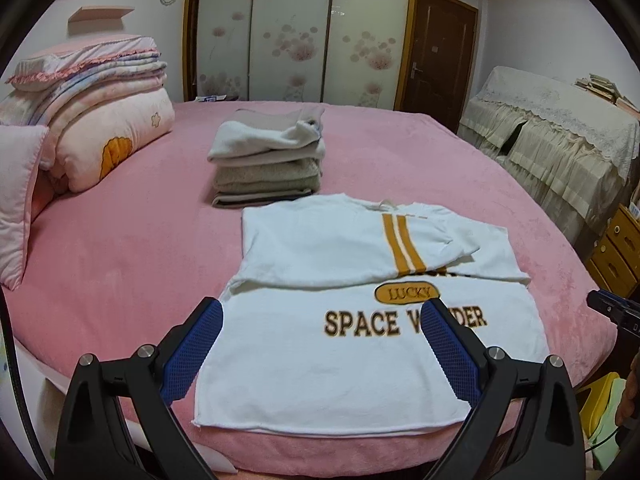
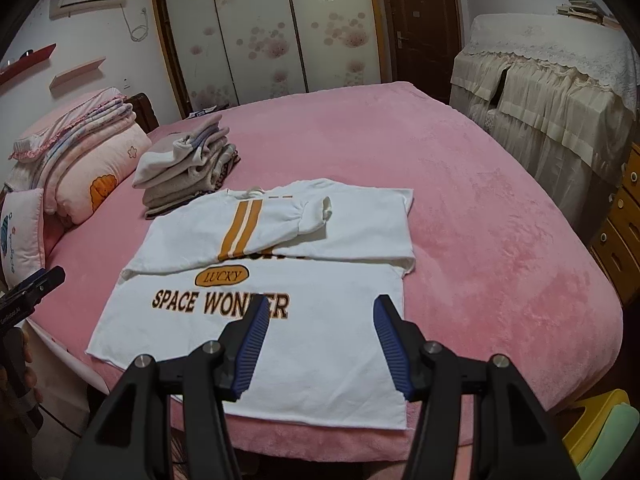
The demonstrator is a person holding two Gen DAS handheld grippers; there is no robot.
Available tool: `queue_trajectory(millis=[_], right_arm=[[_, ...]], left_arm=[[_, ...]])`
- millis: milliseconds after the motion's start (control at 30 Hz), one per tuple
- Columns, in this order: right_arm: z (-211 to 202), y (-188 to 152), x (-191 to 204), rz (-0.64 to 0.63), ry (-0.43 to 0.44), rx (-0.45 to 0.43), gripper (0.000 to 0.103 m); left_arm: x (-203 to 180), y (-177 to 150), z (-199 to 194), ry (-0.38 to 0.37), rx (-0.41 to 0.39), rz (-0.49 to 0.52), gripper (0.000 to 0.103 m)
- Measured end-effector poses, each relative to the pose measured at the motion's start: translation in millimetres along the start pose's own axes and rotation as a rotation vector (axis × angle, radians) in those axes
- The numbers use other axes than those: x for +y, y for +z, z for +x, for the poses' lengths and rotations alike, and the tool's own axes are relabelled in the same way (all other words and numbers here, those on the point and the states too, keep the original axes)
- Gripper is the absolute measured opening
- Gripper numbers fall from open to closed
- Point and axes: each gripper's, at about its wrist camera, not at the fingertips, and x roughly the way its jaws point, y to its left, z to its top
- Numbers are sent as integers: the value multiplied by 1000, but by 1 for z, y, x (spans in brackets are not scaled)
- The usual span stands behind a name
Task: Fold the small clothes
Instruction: 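Move both tools back toward the shirt hem, then lower both tools onto the hem of the sweatshirt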
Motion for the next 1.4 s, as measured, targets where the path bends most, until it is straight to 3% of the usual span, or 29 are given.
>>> queue_trajectory(millis=[300,633,933,1400], right_arm=[[18,-31,-13,-5,-20,59,54],[43,-63,-31,16,-43,148,54],[48,-77,-42,20,-47,185,54],[70,-97,-78,148,-13,260,54]], left_arm=[[30,-43,45,-37,157,-112,99],[55,-68,68,5,209,-141,99],[78,-90,90,-25,274,-198,99],[104,-95,94,-5,270,-254,99]])
